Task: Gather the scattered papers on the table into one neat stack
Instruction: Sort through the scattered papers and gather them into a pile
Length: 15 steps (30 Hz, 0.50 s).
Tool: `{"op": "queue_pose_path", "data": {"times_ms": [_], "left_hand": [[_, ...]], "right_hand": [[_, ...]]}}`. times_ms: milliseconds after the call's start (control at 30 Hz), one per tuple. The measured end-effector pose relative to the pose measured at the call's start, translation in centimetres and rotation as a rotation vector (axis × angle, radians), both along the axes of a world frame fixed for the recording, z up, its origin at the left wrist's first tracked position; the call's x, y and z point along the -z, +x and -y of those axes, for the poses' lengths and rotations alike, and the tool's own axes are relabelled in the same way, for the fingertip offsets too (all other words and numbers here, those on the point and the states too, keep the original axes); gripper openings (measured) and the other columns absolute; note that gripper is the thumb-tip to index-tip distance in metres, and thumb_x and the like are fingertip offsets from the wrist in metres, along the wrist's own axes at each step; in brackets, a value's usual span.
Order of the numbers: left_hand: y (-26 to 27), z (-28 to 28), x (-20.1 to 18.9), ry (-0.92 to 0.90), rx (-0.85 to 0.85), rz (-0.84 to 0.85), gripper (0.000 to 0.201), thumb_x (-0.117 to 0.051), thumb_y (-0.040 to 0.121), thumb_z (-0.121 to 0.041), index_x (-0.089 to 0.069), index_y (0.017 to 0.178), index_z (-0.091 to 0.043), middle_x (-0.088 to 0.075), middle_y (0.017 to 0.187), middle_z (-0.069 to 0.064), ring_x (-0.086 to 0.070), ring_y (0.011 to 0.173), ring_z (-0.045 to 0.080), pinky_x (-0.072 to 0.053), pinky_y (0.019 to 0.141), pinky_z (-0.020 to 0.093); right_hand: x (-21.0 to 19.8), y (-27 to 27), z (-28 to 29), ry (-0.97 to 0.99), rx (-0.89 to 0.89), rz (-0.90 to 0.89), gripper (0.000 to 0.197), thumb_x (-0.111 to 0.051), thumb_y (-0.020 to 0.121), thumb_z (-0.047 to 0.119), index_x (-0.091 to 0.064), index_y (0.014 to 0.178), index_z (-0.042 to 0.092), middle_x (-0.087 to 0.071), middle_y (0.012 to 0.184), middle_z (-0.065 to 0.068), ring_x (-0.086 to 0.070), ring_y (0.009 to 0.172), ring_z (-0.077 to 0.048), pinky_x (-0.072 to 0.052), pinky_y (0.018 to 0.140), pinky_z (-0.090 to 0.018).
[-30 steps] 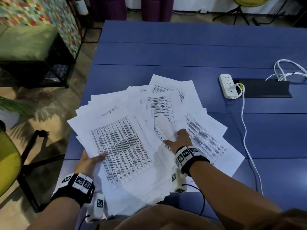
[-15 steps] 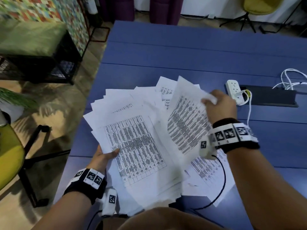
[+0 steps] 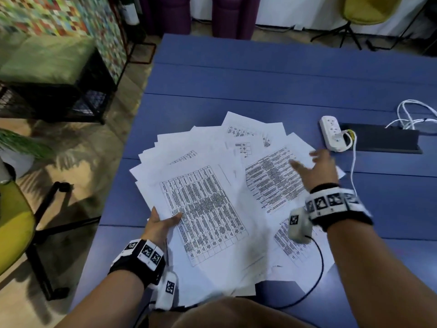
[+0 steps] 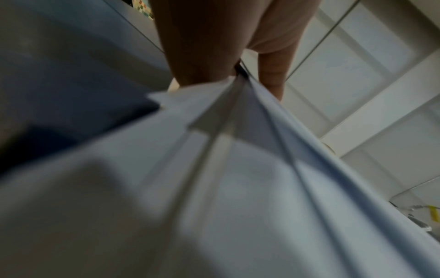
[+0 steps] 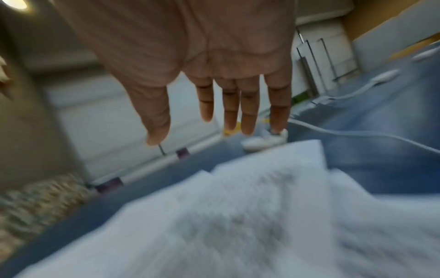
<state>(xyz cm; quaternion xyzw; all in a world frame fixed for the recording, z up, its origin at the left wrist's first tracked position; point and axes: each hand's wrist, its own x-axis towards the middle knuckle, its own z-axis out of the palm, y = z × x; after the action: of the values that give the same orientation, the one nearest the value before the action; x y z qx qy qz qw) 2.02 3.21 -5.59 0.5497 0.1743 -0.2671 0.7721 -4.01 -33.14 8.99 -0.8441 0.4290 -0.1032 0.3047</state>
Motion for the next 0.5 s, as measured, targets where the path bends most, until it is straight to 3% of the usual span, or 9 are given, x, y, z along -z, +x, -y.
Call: {"op": "queue_pose_path", "data": {"times_ms": [33, 133, 267, 333, 367, 433, 467, 500], "left_hand": [[0.1, -0.1, 0.0, 0.010, 0.004, 0.003, 0.133, -0.095, 0.045, -0.019, -0.019, 0.154, -0.018, -0.031, 0.156, 0.001, -0.038, 0.139, 0.025, -0.024, 0.118, 0.047], [0.2, -0.1, 0.6, 0.104, 0.006, 0.022, 0.120, -0.087, 0.064, -0.012, -0.010, 0.156, -0.015, -0.018, 0.159, -0.002, -0.025, 0.145, 0.020, -0.019, 0.119, 0.043], [0.5, -0.2, 1.2, 0.139, 0.041, 0.008, 0.108, -0.077, 0.080, -0.009, -0.001, 0.156, -0.013, -0.010, 0.162, 0.001, -0.015, 0.149, 0.019, -0.015, 0.118, 0.038], [0.8, -0.4, 1.3, 0.143, 0.048, 0.013, 0.110, -0.079, 0.077, -0.011, -0.003, 0.156, -0.012, -0.012, 0.162, 0.003, -0.018, 0.148, 0.020, -0.017, 0.118, 0.038], [0.9, -0.3, 1.3, 0.153, 0.065, 0.019, 0.115, -0.083, 0.071, -0.016, -0.006, 0.156, -0.012, -0.014, 0.162, 0.004, -0.019, 0.147, 0.020, -0.018, 0.119, 0.039], [1.1, -0.6, 1.9, 0.187, 0.095, 0.021, 0.122, -0.087, 0.064, -0.026, -0.008, 0.156, -0.012, -0.015, 0.162, 0.005, -0.019, 0.148, 0.021, -0.018, 0.119, 0.042], [1.2, -0.8, 2.3, 0.192, 0.096, 0.007, 0.120, -0.086, 0.067, -0.026, -0.007, 0.156, -0.012, -0.013, 0.163, 0.004, -0.016, 0.148, 0.021, -0.016, 0.120, 0.042], [1.2, -0.5, 2.0, 0.194, 0.091, 0.010, 0.114, -0.083, 0.073, -0.022, -0.004, 0.156, -0.013, -0.010, 0.163, 0.004, -0.013, 0.149, 0.020, -0.015, 0.120, 0.041]], "right_hand": [[2.3, -0.8, 0.1, 0.046, 0.074, -0.130, 0.071, -0.078, 0.072, 0.045, -0.047, 0.124, 0.008, -0.049, 0.127, -0.019, -0.049, 0.115, -0.035, -0.042, 0.094, -0.041], [7.1, -3.3, -0.4, 0.133, 0.277, -0.412, 0.103, -0.079, 0.062, 0.058, -0.034, 0.136, 0.003, -0.041, 0.136, -0.024, -0.041, 0.126, -0.040, -0.040, 0.101, -0.049], [8.9, -4.2, -0.9, 0.107, 0.422, -0.408, 0.111, -0.079, 0.062, 0.058, -0.026, 0.141, -0.001, -0.033, 0.142, -0.022, -0.030, 0.134, -0.035, -0.030, 0.106, -0.048], [8.9, -3.7, -0.3, 0.198, 0.521, -0.357, 0.108, -0.079, 0.063, 0.056, -0.028, 0.141, 0.003, -0.031, 0.142, -0.020, -0.031, 0.132, -0.036, -0.031, 0.105, -0.048], [8.8, -3.4, -0.2, 0.246, 0.527, -0.348, 0.102, -0.078, 0.065, 0.055, -0.029, 0.143, 0.011, -0.029, 0.144, -0.019, -0.031, 0.132, -0.036, -0.031, 0.105, -0.048], [8.7, -2.8, 0.0, 0.294, 0.521, -0.275, 0.079, -0.065, 0.077, 0.053, -0.020, 0.141, 0.042, -0.019, 0.149, -0.017, -0.026, 0.132, -0.040, -0.030, 0.106, -0.047], [8.7, -2.5, 0.1, 0.318, 0.539, -0.231, 0.059, -0.053, 0.083, 0.055, -0.017, 0.130, 0.058, -0.015, 0.149, -0.017, -0.025, 0.130, -0.043, -0.031, 0.106, -0.045], [8.5, -2.0, 0.1, 0.298, 0.570, -0.274, 0.054, -0.044, 0.085, 0.056, -0.016, 0.131, 0.063, -0.014, 0.150, -0.016, -0.025, 0.128, -0.044, -0.032, 0.105, -0.043]]}}
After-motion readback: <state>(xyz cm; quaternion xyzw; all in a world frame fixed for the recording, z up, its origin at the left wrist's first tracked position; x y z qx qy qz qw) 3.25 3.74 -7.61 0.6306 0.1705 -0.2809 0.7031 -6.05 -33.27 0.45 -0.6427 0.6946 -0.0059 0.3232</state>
